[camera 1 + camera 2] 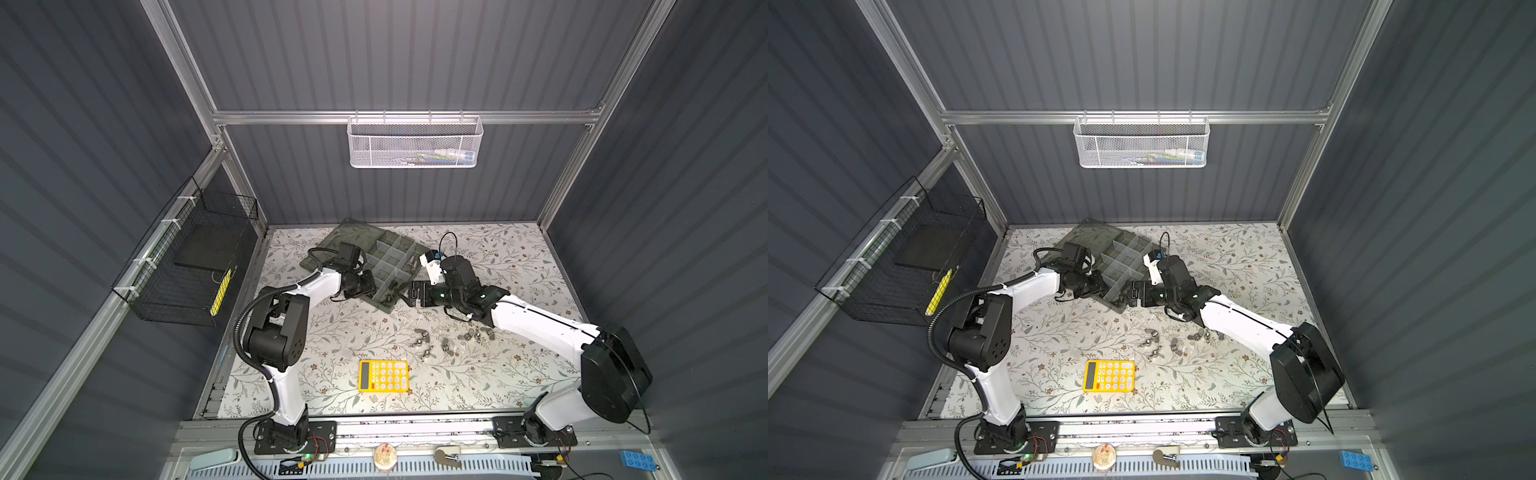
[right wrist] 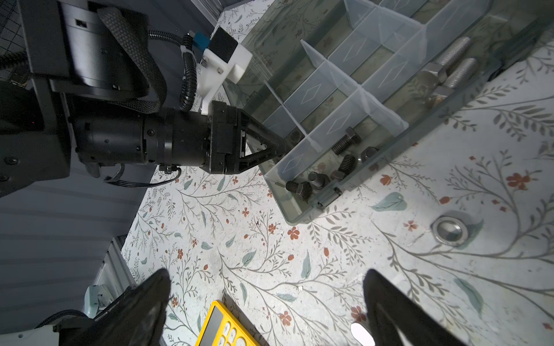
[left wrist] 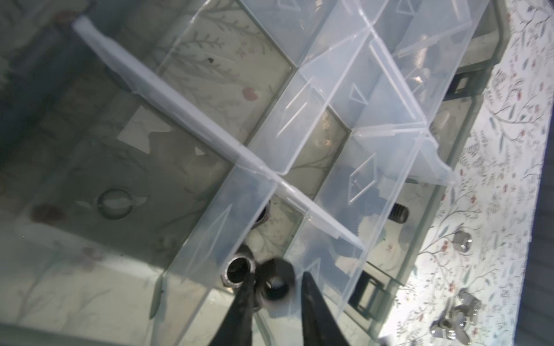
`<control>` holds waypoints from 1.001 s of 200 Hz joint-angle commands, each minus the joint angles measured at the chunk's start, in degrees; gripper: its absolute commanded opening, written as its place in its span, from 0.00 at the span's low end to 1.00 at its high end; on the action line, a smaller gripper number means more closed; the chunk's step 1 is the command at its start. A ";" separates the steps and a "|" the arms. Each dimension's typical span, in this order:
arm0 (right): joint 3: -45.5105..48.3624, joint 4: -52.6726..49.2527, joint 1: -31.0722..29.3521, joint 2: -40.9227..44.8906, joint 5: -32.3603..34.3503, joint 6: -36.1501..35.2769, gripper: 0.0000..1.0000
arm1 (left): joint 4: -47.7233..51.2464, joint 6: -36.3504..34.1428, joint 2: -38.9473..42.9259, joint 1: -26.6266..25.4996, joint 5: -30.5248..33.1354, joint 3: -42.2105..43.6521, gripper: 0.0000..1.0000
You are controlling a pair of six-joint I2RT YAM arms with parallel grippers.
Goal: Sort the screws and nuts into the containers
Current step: 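Open the left gripper to drop the black nut into the compartment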
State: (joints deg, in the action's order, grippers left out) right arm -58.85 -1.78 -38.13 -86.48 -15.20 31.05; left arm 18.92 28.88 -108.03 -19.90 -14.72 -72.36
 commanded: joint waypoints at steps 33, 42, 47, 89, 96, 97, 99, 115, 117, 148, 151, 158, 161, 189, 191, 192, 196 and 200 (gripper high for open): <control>-1.27 -1.19 -0.21 0.21 0.63 0.75 0.99 | 1.91 -0.95 2.23 0.21 0.26 1.69 0.48; -1.27 -1.59 -0.19 0.42 0.95 0.68 0.99 | 2.00 -0.93 3.00 0.21 0.33 1.89 0.51; -1.27 -1.92 -0.21 0.64 1.17 0.75 0.99 | 2.15 -0.93 3.37 0.21 0.38 1.95 0.53; -1.26 -5.11 -0.20 2.68 4.28 -0.49 0.99 | 3.60 -1.89 7.15 0.21 1.19 2.37 0.99; -1.09 -5.54 -0.21 3.16 4.66 -0.79 0.99 | 3.91 -2.07 7.83 0.21 1.42 2.44 1.00; -1.09 -5.54 -0.21 3.16 4.66 -0.79 0.99 | 3.97 -2.03 7.96 0.21 1.43 2.42 1.00; -1.03 -5.70 -0.19 3.42 4.85 -0.89 0.99 | 4.03 -2.06 8.20 0.21 1.49 2.40 1.00; -0.98 -7.07 -0.19 4.35 6.01 -1.35 0.99 | 4.47 -2.41 9.96 0.16 1.69 2.87 1.00; -1.00 -7.50 -0.13 4.46 6.38 -1.47 0.99 | 4.48 -2.42 10.12 0.18 1.60 2.91 1.00; -1.86 -13.25 0.63 5.39 10.77 -2.17 0.99 | 4.40 -2.21 14.13 -0.28 0.16 4.02 1.00; -1.96 -13.70 0.88 5.36 10.89 -2.17 0.99 | 4.43 -2.32 14.44 -0.42 0.07 4.13 1.00; -2.05 -14.73 1.41 5.26 11.15 -2.06 0.99 | 4.58 -2.38 15.30 -0.89 -0.08 4.18 1.00; -2.04 -15.12 1.73 5.22 11.22 -1.90 0.99 | 4.67 -2.42 15.64 -1.18 -0.09 4.14 1.00; -1.54 -17.38 3.59 5.53 12.60 -1.95 0.99 | 5.26 -2.43 18.79 -4.68 1.40 3.80 1.00; -1.54 -17.47 3.68 5.53 12.67 -1.95 0.99 | 5.25 -2.36 18.97 -5.01 1.59 3.76 1.00; -1.58 -17.60 3.72 5.53 12.75 -2.00 0.99 | 5.30 -2.35 19.07 -5.21 1.70 3.78 1.00; -1.62 -18.21 4.01 5.47 13.10 -2.12 0.99 | 5.33 -2.23 19.42 -5.90 2.02 3.71 1.00; -1.68 -18.75 4.32 5.40 13.30 -2.07 0.99 | 5.31 -2.11 19.77 -6.71 2.43 3.54 1.00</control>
State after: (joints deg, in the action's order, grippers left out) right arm -59.37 -15.68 -35.14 -81.58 -4.99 29.76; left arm 22.52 27.57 -91.33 -23.20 -13.34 -68.71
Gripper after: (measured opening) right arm 0.992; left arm 0.996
